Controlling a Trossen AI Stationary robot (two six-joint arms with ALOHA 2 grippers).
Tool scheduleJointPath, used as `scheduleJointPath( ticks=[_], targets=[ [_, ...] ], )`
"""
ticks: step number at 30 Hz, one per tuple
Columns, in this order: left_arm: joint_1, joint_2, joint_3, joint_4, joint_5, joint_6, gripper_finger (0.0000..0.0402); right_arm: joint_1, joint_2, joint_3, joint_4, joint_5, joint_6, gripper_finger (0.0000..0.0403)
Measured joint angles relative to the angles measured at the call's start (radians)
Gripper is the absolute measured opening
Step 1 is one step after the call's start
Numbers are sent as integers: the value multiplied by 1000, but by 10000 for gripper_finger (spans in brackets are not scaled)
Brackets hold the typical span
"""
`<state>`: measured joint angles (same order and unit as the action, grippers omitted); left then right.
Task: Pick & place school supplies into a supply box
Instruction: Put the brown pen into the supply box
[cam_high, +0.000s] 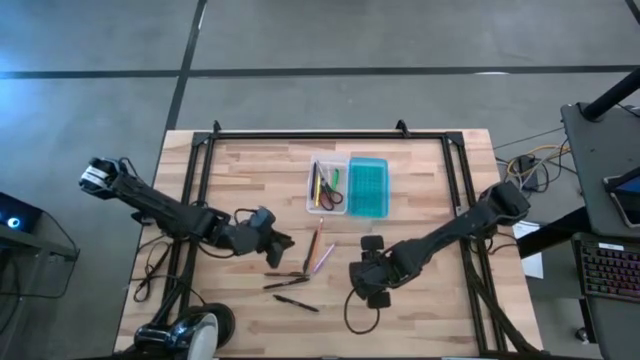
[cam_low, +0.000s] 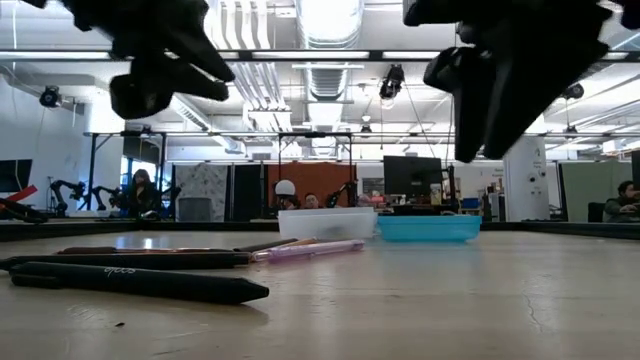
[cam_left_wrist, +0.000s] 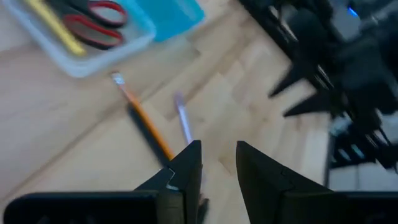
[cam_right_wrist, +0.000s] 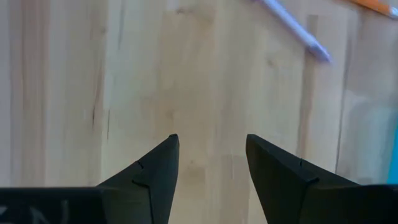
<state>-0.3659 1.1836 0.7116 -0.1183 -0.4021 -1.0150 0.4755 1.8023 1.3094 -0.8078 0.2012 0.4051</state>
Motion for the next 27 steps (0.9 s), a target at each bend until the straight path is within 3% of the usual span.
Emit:
scheduleJointPath(
  ticks=[6, 12, 18, 27],
  targets=[
    [33, 74, 0, 31, 107, 15, 83, 7, -4, 3, 5, 10, 115, 175],
    [14, 107, 0, -25, 196, 55, 83, 6, -2, 0, 5, 11, 112, 175],
    [-20, 109, 0, -61, 202, 178, 83, 6, -2, 0, 7, 10, 115, 171],
    [-22, 109, 0, -61, 169, 186, 83, 6, -2, 0, 33, 10, 119, 169]
  ],
)
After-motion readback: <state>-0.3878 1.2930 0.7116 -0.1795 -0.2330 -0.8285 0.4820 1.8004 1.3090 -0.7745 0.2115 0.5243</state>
